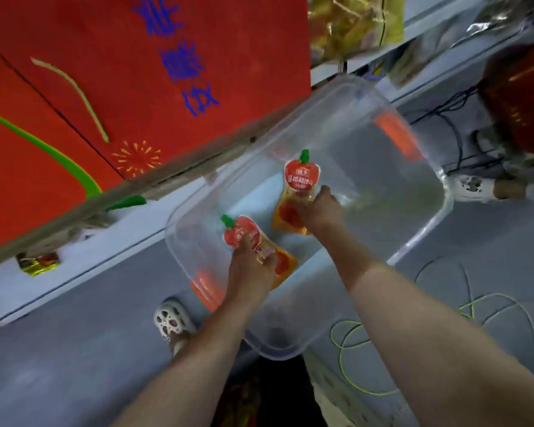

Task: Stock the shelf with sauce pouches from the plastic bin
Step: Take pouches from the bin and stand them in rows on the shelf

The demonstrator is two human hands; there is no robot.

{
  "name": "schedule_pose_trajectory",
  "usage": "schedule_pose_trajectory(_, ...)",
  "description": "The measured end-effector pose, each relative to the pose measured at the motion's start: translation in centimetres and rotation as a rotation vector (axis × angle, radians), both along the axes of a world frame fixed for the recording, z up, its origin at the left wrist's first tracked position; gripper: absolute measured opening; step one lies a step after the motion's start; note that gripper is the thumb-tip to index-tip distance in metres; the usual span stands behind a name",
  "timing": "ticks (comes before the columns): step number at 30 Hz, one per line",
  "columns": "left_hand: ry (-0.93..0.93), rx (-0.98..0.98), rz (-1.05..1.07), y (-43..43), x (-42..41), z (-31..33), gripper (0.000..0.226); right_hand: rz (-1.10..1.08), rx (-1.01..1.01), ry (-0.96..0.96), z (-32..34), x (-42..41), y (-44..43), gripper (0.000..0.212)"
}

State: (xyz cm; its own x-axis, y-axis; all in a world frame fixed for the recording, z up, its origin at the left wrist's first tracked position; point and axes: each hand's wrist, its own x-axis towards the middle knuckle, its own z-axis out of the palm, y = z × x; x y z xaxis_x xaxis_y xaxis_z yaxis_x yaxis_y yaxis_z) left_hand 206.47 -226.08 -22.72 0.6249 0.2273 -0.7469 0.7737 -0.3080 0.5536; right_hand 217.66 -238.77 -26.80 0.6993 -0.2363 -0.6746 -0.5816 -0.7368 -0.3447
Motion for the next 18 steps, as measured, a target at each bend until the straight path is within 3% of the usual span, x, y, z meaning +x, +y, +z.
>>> schedule_pose_trajectory(6,0.35,0.199,0.471,-3.0,2.1,-7.5,0.076,0.066,-0.073,-0.061,-5.3,2.5,0.1,0.095)
schedule_pose_trajectory(8,0.408,0.278,0.539,-3.4,2.9,-8.6,0.076,0.072,-0.051,-0.066,-5.9,3.1,-0.3,0.098)
schedule_pose_trajectory(12,0.303,0.339,0.57,-4.5,3.4,-9.8,0.08,0.018,-0.001,-0.031,-6.2,3.7,-1.5,0.084)
schedule_pose_trajectory(15,0.235,0.36,0.508,-4.7,3.5,-9.8,0.067,-0.012,0.049,0.034,-5.9,4.4,-2.2,0.066)
schedule_pose_trajectory(18,0.171,0.372,0.389,-4.4,3.6,-9.0,0.055,-0.039,0.153,0.067,-4.9,4.8,-3.0,0.061)
